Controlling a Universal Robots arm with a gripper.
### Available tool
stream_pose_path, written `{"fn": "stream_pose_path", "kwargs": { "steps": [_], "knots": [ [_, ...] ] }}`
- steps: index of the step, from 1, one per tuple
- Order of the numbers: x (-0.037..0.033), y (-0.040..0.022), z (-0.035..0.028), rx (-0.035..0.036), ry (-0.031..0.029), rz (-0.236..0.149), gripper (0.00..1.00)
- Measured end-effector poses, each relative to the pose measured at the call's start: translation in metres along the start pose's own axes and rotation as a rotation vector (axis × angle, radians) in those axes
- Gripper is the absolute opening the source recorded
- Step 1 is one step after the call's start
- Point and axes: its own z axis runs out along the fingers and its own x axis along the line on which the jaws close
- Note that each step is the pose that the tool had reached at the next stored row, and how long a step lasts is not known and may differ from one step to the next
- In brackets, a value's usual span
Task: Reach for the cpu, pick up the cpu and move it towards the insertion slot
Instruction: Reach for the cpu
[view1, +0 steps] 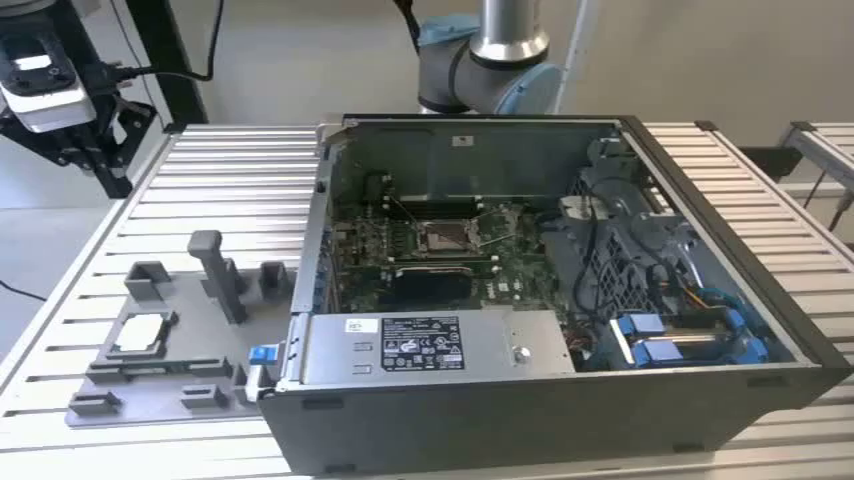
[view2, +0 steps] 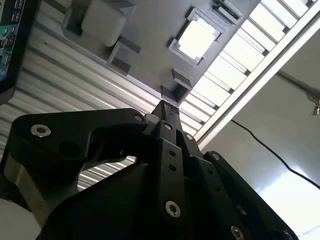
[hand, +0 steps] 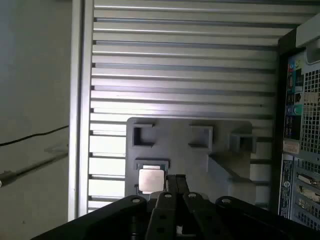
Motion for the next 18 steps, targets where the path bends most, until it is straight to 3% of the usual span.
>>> {"fn": "stream_pose_path", "kwargs": {
  "steps": [13, 18],
  "knots": [
    [0.0002, -0.0002, 0.0, 0.0001, 0.0001, 0.0, 0.0],
    [0.0066, -0.0021, 0.0009, 0.0, -0.0002, 0.0, 0.0]
  ]
}}
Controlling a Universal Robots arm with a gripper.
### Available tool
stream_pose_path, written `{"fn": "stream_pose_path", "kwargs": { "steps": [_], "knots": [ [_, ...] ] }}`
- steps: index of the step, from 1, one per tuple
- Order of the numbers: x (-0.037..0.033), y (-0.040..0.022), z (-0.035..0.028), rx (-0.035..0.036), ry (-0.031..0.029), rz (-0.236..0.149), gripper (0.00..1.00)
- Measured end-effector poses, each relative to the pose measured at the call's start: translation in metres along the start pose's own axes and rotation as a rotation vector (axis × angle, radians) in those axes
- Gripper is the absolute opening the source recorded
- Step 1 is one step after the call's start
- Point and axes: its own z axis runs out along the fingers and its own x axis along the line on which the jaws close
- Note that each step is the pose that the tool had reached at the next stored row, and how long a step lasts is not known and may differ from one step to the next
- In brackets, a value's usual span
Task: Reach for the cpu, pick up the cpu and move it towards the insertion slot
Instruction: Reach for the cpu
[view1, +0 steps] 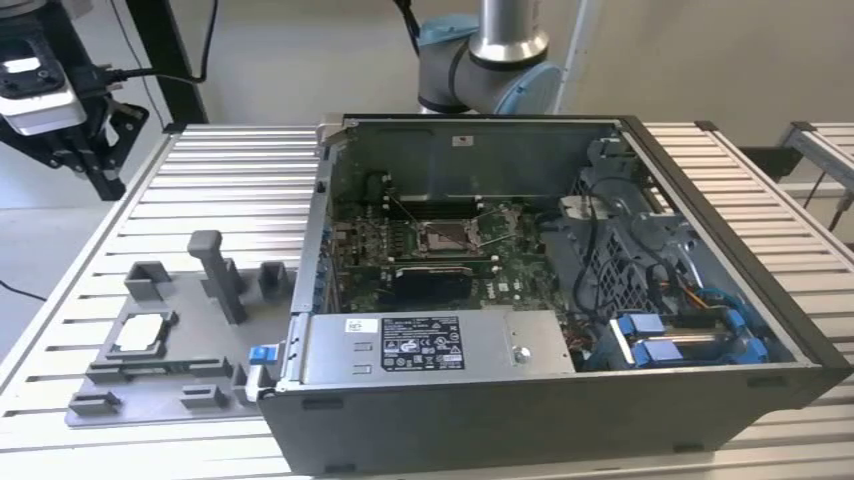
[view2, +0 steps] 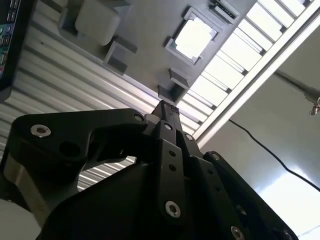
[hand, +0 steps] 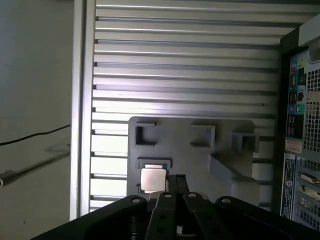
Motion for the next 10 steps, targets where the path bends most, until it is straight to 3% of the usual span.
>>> {"fn": "stream_pose_path", "kwargs": {
  "steps": [2, 6, 10],
  "knots": [
    [0.0014, -0.0034, 0.0007, 0.0, 0.0001, 0.0, 0.0],
    [0.0016, -0.0162, 0.002, -0.0001, 0.0001, 0.0, 0.0],
    [0.0017, -0.0189, 0.0022, -0.0002, 0.0, 0.0, 0.0]
  ]
}}
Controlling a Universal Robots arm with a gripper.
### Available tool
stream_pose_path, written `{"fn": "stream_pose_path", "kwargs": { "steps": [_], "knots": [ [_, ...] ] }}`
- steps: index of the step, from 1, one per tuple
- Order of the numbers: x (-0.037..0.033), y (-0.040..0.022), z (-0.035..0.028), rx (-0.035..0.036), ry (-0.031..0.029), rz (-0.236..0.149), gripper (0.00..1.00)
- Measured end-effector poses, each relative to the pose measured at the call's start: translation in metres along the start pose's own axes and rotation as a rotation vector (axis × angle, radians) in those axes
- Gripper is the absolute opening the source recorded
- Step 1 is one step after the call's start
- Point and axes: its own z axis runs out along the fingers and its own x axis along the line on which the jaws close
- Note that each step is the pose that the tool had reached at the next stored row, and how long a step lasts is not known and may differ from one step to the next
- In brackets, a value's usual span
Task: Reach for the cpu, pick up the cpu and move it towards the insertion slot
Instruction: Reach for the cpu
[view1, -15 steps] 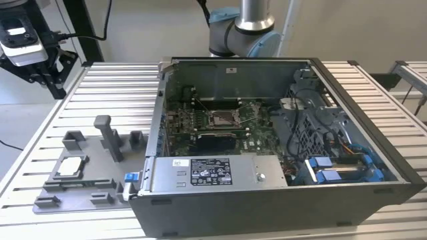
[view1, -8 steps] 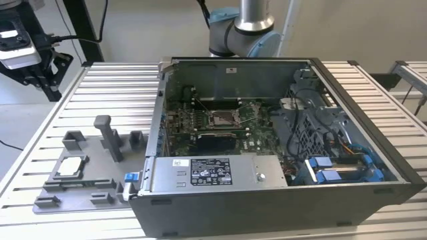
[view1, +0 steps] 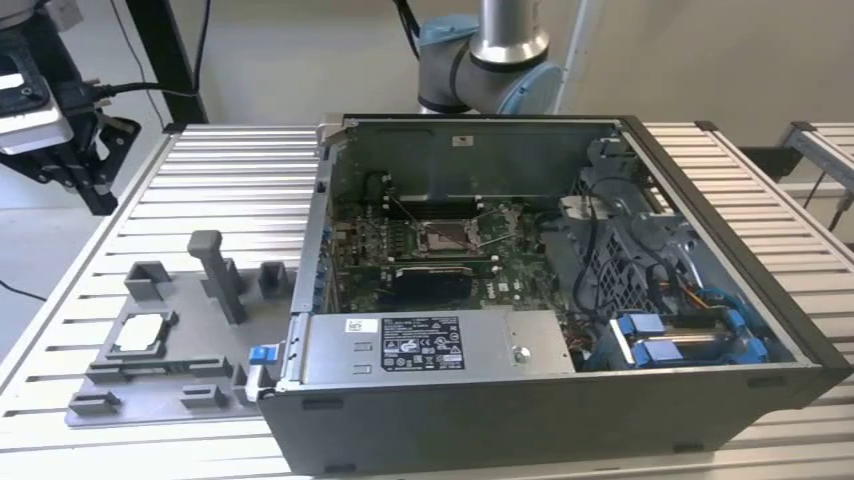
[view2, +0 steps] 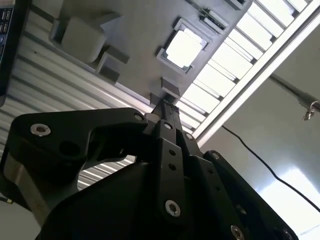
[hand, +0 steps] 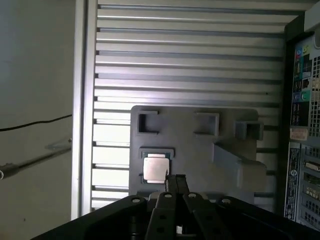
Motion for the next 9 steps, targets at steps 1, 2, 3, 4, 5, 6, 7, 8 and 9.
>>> {"fn": "stream_pose_path", "kwargs": {
  "steps": [1, 2, 3, 4, 5, 6, 7, 8, 9],
  "knots": [
    [0.0, 0.0, 0.0, 0.0, 0.0, 0.0, 0.0],
    [0.0, 0.0, 0.0, 0.0, 0.0, 0.0, 0.0],
    [0.0, -0.0001, 0.0, 0.0001, 0.0001, 0.0, 0.0],
    [0.0, -0.0001, 0.0, 0.0, 0.0, 0.0, 0.0],
    [0.0, -0.0001, 0.0, 0.0001, 0.0, 0.0, 0.0],
    [0.0, -0.0001, 0.0, 0.0, 0.0, 0.0, 0.0],
    [0.0, -0.0002, 0.0, 0.0, 0.0, 0.0, 0.0],
    [0.0, -0.0002, 0.0, 0.0, 0.0, 0.0, 0.0],
    [0.0, -0.0002, 0.0, 0.0, 0.0, 0.0, 0.0]
  ]
}}
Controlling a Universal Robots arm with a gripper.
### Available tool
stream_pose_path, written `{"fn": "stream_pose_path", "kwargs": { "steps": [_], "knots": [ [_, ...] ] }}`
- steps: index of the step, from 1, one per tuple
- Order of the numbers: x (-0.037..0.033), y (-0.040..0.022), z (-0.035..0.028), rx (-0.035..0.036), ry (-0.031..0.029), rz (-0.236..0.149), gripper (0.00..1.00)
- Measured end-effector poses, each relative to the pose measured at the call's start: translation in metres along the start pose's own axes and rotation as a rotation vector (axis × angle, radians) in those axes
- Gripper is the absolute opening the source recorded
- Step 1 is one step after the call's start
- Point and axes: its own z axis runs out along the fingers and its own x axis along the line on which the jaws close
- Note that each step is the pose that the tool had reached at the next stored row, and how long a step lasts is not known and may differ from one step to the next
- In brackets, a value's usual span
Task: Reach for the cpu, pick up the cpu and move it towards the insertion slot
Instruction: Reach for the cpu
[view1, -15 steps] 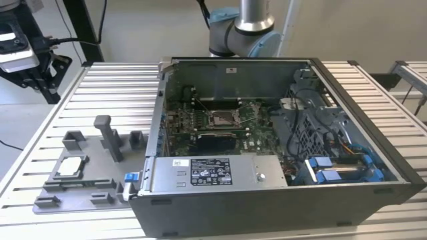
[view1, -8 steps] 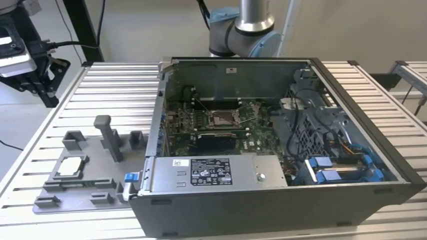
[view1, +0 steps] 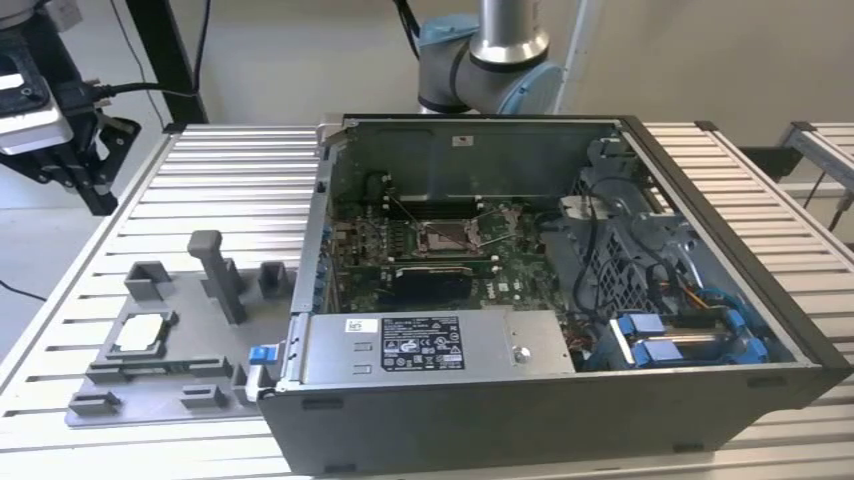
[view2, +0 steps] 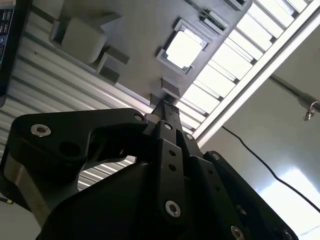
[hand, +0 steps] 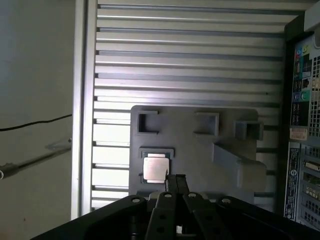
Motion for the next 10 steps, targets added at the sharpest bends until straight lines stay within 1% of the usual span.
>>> {"fn": "stream_pose_path", "kwargs": {
  "steps": [5, 6, 10],
  "knots": [
    [0.0, -0.0001, 0.0, 0.0, 0.0, 0.0, 0.0],
    [0.0, -0.0001, 0.0, 0.0, 0.0, 0.0, 1.0],
    [0.0, -0.0002, 0.0, 0.0, 0.0, 0.0, 1.0]
  ]
}}
